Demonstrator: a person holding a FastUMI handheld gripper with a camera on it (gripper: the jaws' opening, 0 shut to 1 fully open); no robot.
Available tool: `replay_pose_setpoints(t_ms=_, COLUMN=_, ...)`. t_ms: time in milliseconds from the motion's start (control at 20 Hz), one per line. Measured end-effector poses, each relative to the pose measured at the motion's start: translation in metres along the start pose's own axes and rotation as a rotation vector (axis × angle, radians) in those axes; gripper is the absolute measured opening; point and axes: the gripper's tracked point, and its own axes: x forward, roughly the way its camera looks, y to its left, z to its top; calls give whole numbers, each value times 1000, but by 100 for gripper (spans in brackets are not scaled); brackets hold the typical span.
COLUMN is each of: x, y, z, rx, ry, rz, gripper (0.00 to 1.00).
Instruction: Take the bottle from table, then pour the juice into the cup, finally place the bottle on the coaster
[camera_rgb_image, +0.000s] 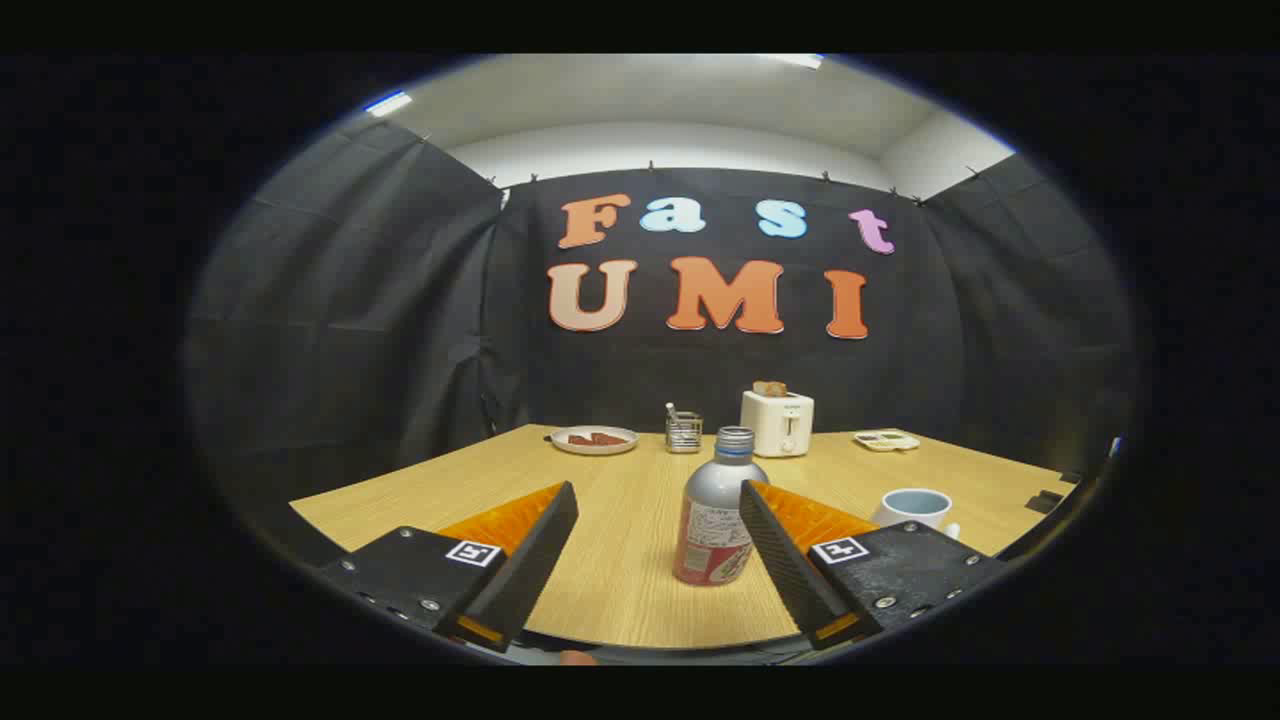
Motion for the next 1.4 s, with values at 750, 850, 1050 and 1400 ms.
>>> replay_pose_setpoints(t_ms=750, x=9, y=-19, z=-9, rx=33, ry=15, rz=-54, gripper=97)
replay_pose_setpoints(t_ms=850, x=13, y=-22, z=-12, rx=38, ry=21, rz=-65, gripper=97)
replay_pose_setpoints(t_ms=1050, x=20, y=-30, z=-23, rx=44, ry=50, rz=-88, gripper=97)
replay_pose_setpoints(t_ms=1400, x=34, y=-39, z=-50, rx=50, ry=144, rz=-111, gripper=97)
